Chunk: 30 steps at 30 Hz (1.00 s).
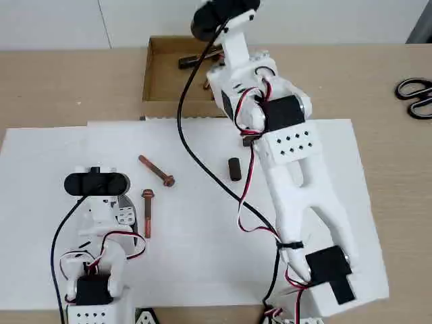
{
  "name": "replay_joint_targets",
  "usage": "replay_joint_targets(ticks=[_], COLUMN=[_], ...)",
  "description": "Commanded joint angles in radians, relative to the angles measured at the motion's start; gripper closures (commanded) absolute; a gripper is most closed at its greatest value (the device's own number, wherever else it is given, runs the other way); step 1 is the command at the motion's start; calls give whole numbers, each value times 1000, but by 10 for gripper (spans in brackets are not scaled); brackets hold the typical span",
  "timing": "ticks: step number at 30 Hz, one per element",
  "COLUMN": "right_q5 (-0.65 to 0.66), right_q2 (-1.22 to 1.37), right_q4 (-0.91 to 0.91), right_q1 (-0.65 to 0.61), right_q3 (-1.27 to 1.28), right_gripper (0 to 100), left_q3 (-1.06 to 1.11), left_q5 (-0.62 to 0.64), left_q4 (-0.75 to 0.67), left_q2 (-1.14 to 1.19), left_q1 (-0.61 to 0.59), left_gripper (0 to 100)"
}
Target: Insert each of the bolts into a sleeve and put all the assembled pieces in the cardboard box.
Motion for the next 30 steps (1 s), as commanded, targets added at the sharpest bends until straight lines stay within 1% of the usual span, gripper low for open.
replay_joint_targets(ticks=[1, 6, 8, 11, 14, 19, 24, 30], right_q5=[9, 2, -21, -86, -104, -152, -157, -149], right_q2=[-61, -71, -64, -54, -16, 120, 275, 371], right_q4=[145, 357, 438, 513, 559, 584, 570, 489], right_q1=[8, 1, -8, -13, -10, -16, -16, -19], right_q3=[-55, -58, -58, -52, -44, -44, -46, -46], right_gripper=[995, 991, 991, 991, 991, 985, 876, 869], left_q3=[-4, -5, -5, -5, -5, -5, -5, -4], left_q5=[-6, -6, -6, -6, -6, -6, -6, -5], left_q4=[-21, -21, -23, -23, -23, -23, -23, -23], left_q2=[-6, -6, -6, -6, -6, -6, -6, -6], left_q1=[0, 0, 0, 0, 0, 0, 0, 0], left_gripper=[994, 994, 994, 994, 994, 994, 994, 994])
